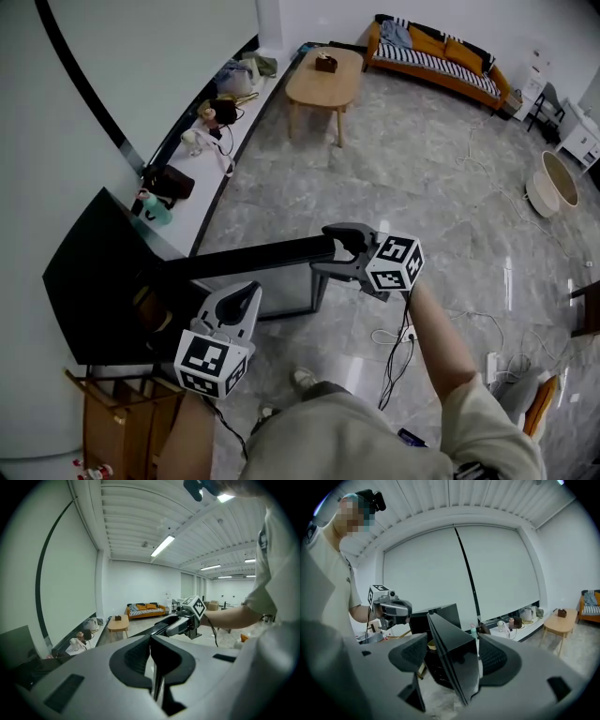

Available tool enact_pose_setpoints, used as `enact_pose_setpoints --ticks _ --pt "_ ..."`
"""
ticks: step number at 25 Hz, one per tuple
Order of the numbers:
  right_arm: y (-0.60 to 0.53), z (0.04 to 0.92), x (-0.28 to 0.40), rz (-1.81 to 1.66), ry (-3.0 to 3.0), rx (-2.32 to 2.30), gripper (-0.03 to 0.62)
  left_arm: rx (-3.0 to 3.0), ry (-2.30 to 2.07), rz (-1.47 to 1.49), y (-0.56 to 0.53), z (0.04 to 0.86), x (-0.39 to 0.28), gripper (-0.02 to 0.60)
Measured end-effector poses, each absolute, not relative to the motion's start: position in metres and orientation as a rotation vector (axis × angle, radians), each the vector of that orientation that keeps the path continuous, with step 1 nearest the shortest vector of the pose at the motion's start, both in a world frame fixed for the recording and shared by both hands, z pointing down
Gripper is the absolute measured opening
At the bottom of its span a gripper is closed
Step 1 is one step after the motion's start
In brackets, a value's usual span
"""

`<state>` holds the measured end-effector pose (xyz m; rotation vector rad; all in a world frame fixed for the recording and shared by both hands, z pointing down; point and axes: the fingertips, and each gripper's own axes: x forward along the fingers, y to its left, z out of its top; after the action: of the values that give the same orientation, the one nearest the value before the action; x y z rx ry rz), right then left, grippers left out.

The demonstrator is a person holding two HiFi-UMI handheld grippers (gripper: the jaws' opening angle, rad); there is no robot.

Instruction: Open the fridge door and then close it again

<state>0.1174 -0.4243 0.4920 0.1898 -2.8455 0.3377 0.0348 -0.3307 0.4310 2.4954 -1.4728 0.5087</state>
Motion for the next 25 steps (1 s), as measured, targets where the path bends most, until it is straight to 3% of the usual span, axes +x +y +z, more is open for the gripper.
enact_pose_setpoints --ticks 25 --pt "-0.399 0.49 0.127 0.366 -2.808 0.236 0.247 2.421 -1.555 0.458 -0.295 0.433 0.018 0.008"
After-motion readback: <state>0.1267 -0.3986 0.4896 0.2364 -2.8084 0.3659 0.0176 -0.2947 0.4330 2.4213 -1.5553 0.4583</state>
